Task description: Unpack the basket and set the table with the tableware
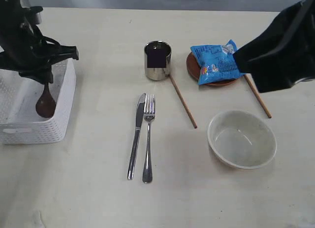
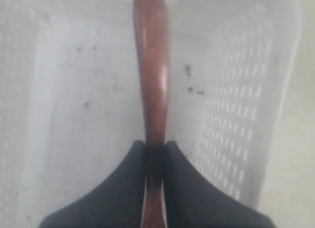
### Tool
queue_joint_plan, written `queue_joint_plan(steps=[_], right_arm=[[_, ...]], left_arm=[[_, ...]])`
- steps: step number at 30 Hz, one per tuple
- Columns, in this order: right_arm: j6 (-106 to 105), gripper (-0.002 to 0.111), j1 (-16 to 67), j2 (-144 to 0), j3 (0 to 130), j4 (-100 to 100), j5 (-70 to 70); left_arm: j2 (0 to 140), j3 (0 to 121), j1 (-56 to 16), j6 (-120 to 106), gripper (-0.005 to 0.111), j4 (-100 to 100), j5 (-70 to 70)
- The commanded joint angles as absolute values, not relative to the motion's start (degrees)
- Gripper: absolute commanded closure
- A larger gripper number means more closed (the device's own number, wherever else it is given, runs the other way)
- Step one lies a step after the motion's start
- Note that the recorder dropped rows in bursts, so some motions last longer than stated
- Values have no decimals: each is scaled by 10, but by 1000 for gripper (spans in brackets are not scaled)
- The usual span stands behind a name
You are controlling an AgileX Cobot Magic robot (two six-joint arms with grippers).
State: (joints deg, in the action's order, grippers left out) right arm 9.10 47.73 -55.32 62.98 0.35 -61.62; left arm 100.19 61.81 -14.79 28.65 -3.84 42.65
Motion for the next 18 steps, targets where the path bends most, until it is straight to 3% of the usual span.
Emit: queue_joint_plan(steps=[1, 12, 18], right_arm=[[90, 109, 476, -549, 628, 0, -631], [192, 109, 476, -543, 628, -169, -680], [203, 109, 449, -543, 628, -202, -699]], left_arm=[[969, 618, -150, 287, 107, -43, 426], [872, 710, -152, 222, 107, 15, 471], [867, 749, -242, 193, 107, 70, 474]])
